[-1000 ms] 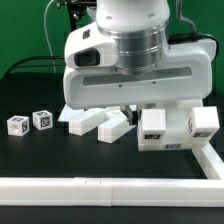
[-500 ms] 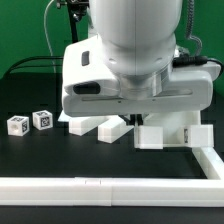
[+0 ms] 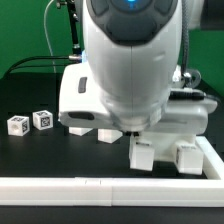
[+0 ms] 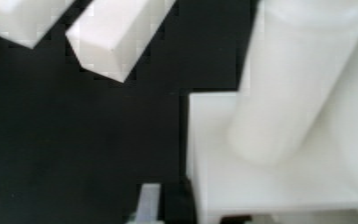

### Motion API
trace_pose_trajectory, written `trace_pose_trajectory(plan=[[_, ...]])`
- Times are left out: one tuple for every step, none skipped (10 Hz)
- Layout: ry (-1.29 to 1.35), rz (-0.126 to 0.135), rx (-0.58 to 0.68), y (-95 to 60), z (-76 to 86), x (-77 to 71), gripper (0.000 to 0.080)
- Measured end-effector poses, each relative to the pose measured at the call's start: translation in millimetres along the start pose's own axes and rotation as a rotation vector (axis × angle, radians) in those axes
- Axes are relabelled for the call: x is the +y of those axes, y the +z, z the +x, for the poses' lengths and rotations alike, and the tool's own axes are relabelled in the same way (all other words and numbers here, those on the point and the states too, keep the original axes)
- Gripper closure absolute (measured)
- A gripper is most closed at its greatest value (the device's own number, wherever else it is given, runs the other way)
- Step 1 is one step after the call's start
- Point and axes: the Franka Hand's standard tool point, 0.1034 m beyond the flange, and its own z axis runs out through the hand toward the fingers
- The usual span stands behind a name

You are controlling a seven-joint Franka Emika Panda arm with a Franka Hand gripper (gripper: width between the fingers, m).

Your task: Assemble chair

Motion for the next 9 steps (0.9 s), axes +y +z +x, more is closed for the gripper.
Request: trace_pose_trajectory(plan=[[0.0, 0.0, 0.0, -0.3, -0.2, 0.3, 0.0769], [0.001, 0.001, -0.001, 0.2, 0.0, 0.7, 0.0769], [-0.016, -0.001, -0.006, 1.7, 0.1, 0.0, 0.0769], [-0.044, -0.001, -0.009, 3.2, 1.5, -3.1, 0.0769], [-0.064, 0.002, -0.009, 1.2, -1.5, -6.1, 0.0769], [-0.062, 0.002, -0.021, 2.5, -1.1, -5.6, 0.0769], [-0.066, 0.002, -0.01, 3.5, 0.6, -8.1, 0.0769], [-0.069, 0.004, -0.012, 5.0, -1.2, -10.3, 0.0769], [-0.07, 0.006, -0.018, 9.9, 2.4, -10.6, 0.0769]])
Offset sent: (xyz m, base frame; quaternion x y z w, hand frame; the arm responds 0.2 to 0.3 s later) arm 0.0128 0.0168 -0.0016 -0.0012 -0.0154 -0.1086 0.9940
